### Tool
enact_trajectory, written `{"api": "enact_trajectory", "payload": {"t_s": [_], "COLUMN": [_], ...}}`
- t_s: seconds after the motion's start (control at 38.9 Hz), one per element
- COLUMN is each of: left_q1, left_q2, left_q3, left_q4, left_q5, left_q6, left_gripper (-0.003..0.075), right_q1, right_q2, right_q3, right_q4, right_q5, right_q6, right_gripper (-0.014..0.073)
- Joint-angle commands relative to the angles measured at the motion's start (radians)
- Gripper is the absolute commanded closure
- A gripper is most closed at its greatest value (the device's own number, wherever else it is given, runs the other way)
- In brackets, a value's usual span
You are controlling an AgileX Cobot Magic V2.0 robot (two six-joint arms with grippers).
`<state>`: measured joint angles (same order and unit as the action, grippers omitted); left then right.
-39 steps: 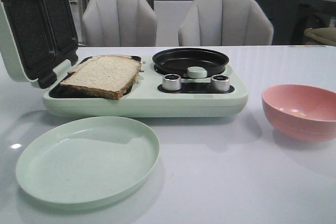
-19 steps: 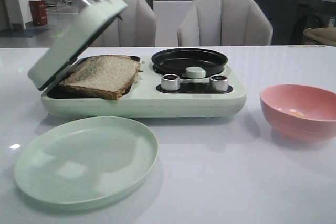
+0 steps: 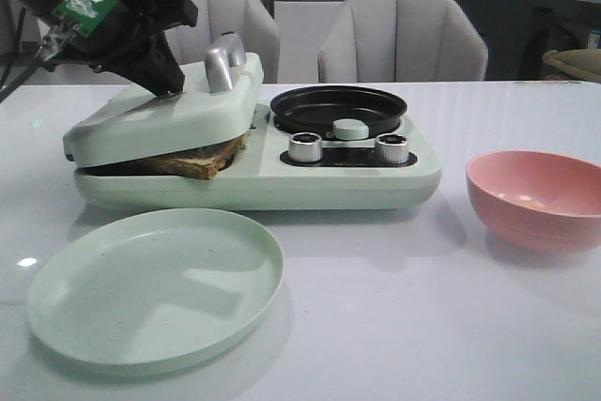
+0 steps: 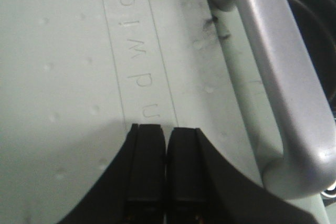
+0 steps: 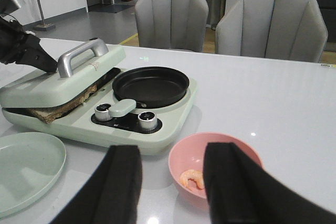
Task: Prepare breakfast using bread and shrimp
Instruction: 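Push the sandwich maker lid down over the bread with the left gripper, then release the lid and withdraw the left gripper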
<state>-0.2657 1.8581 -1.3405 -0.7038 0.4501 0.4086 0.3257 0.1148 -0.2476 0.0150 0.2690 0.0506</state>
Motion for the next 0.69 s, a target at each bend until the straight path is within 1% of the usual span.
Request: {"api": "enact_trajectory", "payload": {"t_s": [0.0, 0.18, 0.33, 0.46, 0.67], "left_q1": [-0.013, -0.013, -0.013, -0.013, -0.013], "left_q2": [-0.041, -0.109, -0.217, -0.309, -0.464], "left_q3": [-0.026, -0.035, -0.035, -0.035, -0.010], "left_q4": [0.004, 0.072, 0.216, 0.316, 0.424], "left_q5": [-0.006, -0.027, -0.027, 0.027, 0.129], "left_q6": [-0.002, -0.002, -0.002, -0.002, -0.006], "left_gripper": [0.0603, 0.0603, 0.0603, 0.0603, 0.0603], "right_q1": [-0.004, -0.004, -0.004, -0.004, -0.004], "right_q2": [0.010, 0.010, 0.010, 0.010, 0.010], "right_q3": [-0.028, -0.028, -0.028, -0.028, -0.028], "right_q4": [-0.002, -0.002, -0.002, -0.002, -0.002], "right_q5": [-0.088, -0.088, -0.088, -0.088, -0.088], "right_q6": [-0.001, -0.001, -0.001, -0.001, -0.001], "right_gripper": [0.0198, 0.0198, 0.0198, 0.0198, 0.0198]}}
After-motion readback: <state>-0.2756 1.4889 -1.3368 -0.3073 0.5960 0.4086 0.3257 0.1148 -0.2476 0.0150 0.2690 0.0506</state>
